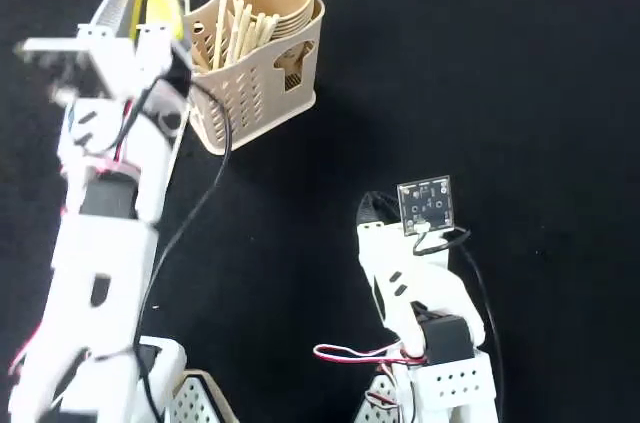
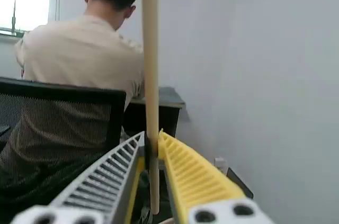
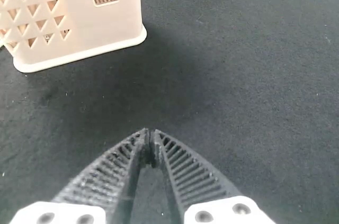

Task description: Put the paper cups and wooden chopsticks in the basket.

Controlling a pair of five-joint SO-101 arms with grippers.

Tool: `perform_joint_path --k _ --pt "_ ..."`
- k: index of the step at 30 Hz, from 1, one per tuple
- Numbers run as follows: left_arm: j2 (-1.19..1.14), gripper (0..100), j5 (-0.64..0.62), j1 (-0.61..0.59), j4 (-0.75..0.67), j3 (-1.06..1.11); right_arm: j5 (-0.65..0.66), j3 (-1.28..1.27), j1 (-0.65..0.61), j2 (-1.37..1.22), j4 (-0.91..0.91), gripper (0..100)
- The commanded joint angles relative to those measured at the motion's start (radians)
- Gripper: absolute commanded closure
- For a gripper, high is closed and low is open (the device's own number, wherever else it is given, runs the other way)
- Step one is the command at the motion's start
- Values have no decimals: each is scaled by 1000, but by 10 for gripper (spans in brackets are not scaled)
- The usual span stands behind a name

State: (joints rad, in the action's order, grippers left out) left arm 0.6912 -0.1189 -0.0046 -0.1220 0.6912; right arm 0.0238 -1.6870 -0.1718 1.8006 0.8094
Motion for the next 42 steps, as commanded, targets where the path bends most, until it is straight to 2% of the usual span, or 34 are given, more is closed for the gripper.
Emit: perform_joint_path --k 1,4,6,8,11,18,23,26,29,34,42 --pt "-181 970 -15 -15 3 -101 2 4 -12 82 -15 986" --pt "-236 967 -9 -15 54 -97 2 5 -12 82 -15 986" --pt "-238 953 -9 -15 143 -114 2 5 -12 82 -15 986" --pt "-238 898 -15 -15 244 -150 2 5 -12 82 -15 986" --pt "-238 837 -17 -15 439 -245 2 5 -12 82 -15 986" --pt "-238 822 -6 -18 919 -564 2 5 -12 82 -15 986" --pt "-250 822 91 -113 1313 -794 2 5 -12 82 -15 986" --pt "-269 822 173 -219 1445 -785 2 5 -12 82 -15 986" --pt "-318 822 275 -297 1488 -688 2 5 -12 82 -15 986" --pt "-491 822 445 -305 1441 -515 2 5 -12 82 -15 986" --pt "-787 822 450 -282 1261 -487 2 5 -12 82 -15 986"
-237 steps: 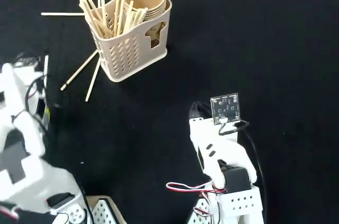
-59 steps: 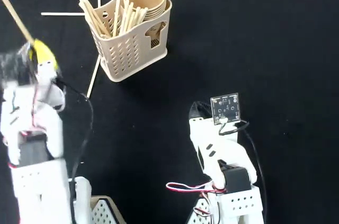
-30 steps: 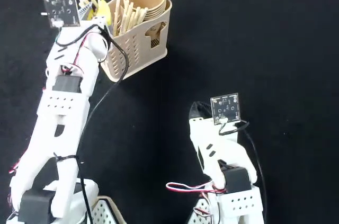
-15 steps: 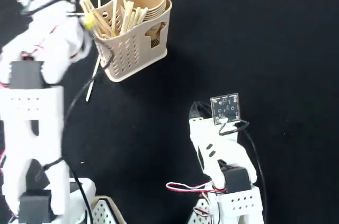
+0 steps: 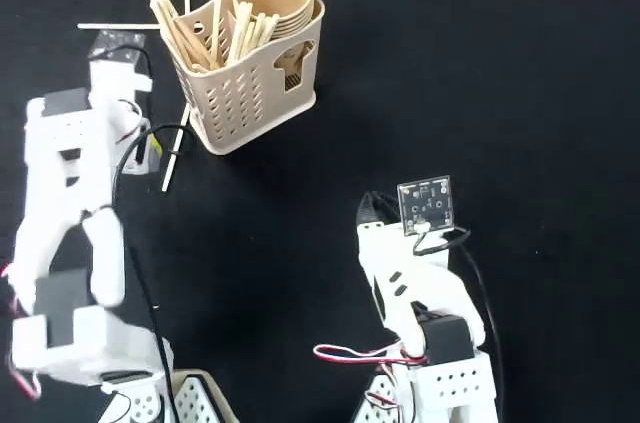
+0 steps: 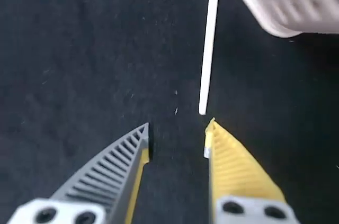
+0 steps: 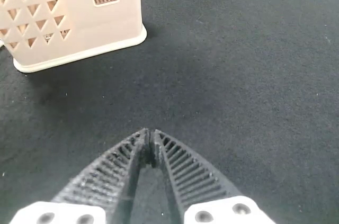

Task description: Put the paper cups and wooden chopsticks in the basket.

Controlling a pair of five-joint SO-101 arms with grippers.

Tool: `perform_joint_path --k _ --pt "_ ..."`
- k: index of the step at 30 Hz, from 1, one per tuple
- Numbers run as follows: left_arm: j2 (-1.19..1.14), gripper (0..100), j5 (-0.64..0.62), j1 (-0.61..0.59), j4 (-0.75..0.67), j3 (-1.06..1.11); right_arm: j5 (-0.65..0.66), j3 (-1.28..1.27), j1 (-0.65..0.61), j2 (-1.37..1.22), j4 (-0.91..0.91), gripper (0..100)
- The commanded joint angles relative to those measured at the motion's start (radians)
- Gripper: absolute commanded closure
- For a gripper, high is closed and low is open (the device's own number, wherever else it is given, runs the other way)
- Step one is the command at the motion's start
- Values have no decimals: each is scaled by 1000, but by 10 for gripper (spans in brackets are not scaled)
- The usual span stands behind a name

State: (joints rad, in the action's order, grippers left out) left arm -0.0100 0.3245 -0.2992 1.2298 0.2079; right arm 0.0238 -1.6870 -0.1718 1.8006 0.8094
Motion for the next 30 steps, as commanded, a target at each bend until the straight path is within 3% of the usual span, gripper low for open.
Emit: perform_joint_path --k 1,7,16,25,30 --pt "-112 822 6 18 -112 -4 2 5 -12 82 -15 986" --pt "-210 822 0 39 -173 -4 2 5 -12 82 -15 986" --pt "-236 827 -152 39 -333 44 2 7 -12 82 -15 986" --pt "-261 832 -78 73 -308 59 2 7 -12 82 -15 986" --pt "-262 979 -57 71 -278 59 2 7 -11 82 -15 986"
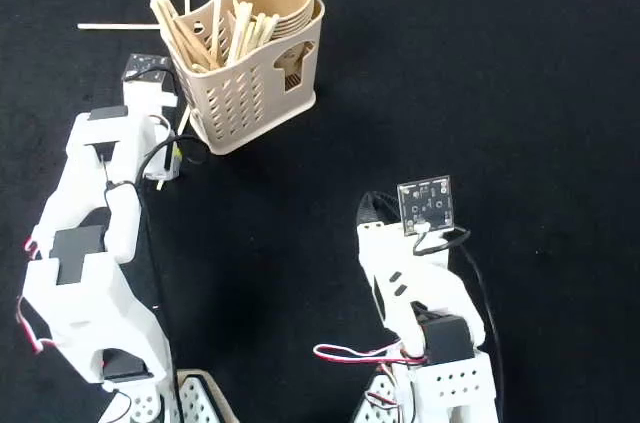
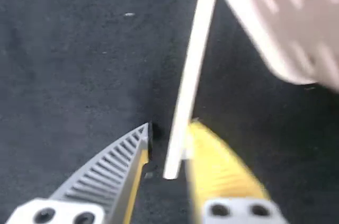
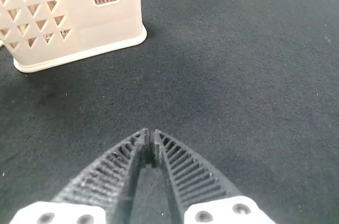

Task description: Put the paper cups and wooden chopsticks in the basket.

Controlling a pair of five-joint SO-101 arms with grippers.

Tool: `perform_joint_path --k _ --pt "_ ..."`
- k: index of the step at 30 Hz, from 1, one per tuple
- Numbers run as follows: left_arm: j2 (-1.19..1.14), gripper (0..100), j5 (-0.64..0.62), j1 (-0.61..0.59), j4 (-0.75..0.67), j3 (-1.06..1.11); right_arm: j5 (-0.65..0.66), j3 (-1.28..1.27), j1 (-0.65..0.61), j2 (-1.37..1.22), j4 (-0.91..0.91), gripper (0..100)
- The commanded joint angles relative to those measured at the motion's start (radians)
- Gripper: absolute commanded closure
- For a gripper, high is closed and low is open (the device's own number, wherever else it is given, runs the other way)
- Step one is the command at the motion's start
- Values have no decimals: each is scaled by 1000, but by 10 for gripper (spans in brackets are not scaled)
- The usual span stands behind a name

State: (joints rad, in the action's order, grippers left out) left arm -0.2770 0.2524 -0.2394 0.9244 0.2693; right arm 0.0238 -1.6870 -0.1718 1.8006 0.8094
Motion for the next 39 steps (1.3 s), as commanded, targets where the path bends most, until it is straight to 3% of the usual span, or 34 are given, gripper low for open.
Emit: perform_joint_path --k 1,6,10,15,21,27,32,39 --pt "8 962 15 7 37 2 2 7 -11 82 -15 986" --pt "9 971 20 -15 150 -7 2 7 -11 82 -15 986" --pt "9 971 130 -59 305 4 2 7 -11 82 -15 986" --pt "11 971 207 -214 425 42 2 7 -11 82 -15 986" --pt "11 970 411 -430 457 113 2 7 -11 82 -15 986" --pt "83 945 440 -570 532 108 2 7 -11 82 -15 986" --pt "307 855 445 -565 578 147 2 8 -11 82 -15 986" --pt "566 844 407 -427 592 166 2 8 -11 82 -15 986"
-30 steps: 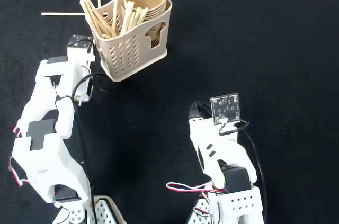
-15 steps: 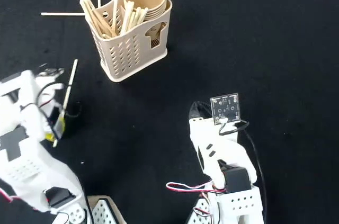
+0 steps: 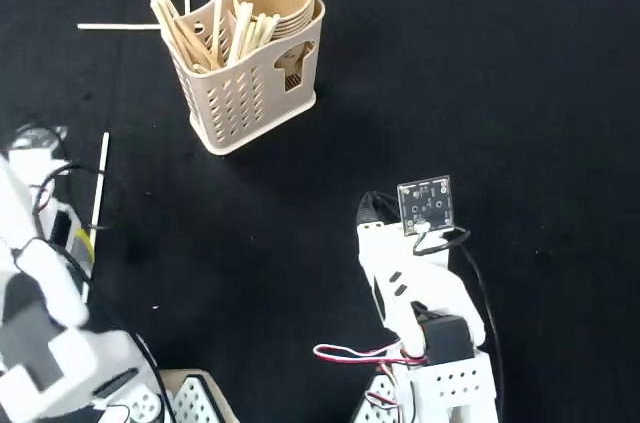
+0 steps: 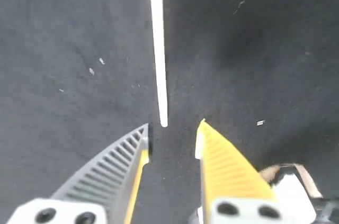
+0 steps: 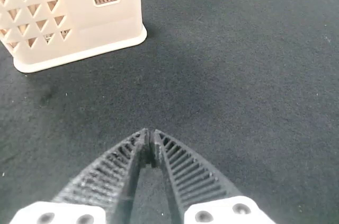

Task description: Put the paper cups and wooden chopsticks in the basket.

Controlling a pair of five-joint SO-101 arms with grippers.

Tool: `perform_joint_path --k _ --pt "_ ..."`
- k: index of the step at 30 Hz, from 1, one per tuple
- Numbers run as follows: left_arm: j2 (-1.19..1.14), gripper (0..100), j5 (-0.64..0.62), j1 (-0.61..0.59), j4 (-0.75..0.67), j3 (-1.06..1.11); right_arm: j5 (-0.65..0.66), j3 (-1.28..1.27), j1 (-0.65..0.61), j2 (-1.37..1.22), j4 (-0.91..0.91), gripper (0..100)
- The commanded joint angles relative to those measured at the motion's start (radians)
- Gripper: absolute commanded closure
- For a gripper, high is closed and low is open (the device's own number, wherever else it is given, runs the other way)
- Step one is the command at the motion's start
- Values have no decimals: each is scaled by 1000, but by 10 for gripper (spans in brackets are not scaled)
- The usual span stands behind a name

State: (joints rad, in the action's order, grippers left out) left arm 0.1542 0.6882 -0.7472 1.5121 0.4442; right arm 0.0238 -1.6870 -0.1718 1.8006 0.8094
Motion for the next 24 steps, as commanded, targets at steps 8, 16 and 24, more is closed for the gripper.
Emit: perform_joint_path --k 8,16,24 --pt "54 843 -81 214 -296 -67 2 8 -11 82 -15 986" --pt "-261 843 -83 217 -519 -197 2 5 -11 82 -15 986" --pt "-626 845 -83 257 -310 -553 2 5 -11 82 -15 986"
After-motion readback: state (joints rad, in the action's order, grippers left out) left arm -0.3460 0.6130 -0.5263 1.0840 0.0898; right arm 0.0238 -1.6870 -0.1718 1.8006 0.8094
